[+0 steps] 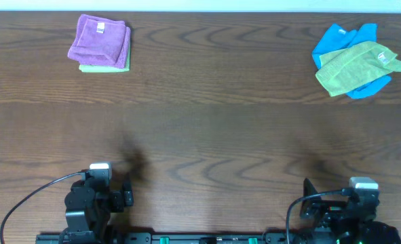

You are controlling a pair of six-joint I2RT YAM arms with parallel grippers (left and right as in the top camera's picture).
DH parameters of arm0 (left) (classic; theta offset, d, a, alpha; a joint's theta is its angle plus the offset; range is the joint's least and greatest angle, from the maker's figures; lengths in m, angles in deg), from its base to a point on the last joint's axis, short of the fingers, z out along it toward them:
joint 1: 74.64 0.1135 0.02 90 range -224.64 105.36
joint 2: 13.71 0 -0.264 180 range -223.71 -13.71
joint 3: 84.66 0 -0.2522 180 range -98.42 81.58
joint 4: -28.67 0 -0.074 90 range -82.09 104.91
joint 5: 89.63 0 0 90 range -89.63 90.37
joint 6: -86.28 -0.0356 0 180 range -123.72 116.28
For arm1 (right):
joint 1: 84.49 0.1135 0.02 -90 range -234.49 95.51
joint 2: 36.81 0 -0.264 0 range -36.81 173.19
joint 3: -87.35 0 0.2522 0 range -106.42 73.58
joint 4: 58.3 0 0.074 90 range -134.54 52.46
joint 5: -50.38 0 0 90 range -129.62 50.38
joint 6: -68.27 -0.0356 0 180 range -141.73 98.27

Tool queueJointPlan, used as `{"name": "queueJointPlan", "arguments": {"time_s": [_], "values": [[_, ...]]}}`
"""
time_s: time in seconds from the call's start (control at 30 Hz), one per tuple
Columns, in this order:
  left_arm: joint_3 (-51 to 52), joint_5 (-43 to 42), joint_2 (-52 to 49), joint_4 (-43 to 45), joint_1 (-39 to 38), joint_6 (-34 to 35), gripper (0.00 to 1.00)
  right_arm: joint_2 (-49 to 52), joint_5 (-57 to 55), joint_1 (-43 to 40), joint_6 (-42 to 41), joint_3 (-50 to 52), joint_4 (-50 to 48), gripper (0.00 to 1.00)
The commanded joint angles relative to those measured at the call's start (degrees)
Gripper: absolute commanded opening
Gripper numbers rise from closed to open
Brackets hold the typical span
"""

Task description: Fold the cloth

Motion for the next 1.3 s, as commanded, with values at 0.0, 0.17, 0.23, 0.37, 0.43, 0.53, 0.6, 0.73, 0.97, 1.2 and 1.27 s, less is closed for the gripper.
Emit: {"name": "queueJointPlan", "arguments": {"time_s": [0.0,0.17,0.23,0.37,0.43,0.53,0.6,0.73,0.97,1.2,1.27], "values": [[0.7,0.2,0.5,-3.2,0.3,0.0,0.95,-0.2,-0.6,-0.5,0.6,0.1,0.0,0.99],[0.7,0.2,0.5,-3.2,0.3,0.0,0.95,-0.2,-0.6,-0.5,0.6,0.1,0.0,0.99],[0.7,0.2,0.5,-3.2,0.3,0.0,0.95,-0.2,-0.6,-0.5,0.6,0.1,0.0,0.99],[0.7,0.2,0.5,-3.2,0.3,0.0,0.95,-0.2,-0.6,-0.5,0.6,0.1,0.0,0.99],[0.7,0.2,0.5,-3.2,0.3,0.0,0.95,-0.2,-0.6,-0.5,0.6,0.1,0.0,0.99],[0.7,0.2,0.5,-3.2,0.3,0.0,0.95,-0.2,-0.6,-0.5,0.6,0.1,0.0,0.99],[0.7,0.2,0.5,-3.2,0.3,0.0,0.95,-0.2,-0.6,-0.5,0.6,0.1,0.0,0.99],[0.7,0.2,0.5,-3.2,0.3,0.0,0.95,-0.2,-0.6,-0.5,0.6,0.1,0.0,0.99],[0.7,0.2,0.5,-3.2,0.3,0.0,0.95,0.7,9.4,-0.5,-2.3,0.2,-9.4,0.99],[0.7,0.2,0.5,-3.2,0.3,0.0,0.95,17.5,20.1,-0.5,-7.1,-0.1,-23.2,0.99],[0.7,0.2,0.5,-3.2,0.3,0.0,0.95,24.8,22.6,-0.5,-7.1,-0.9,-26.9,0.99]]}}
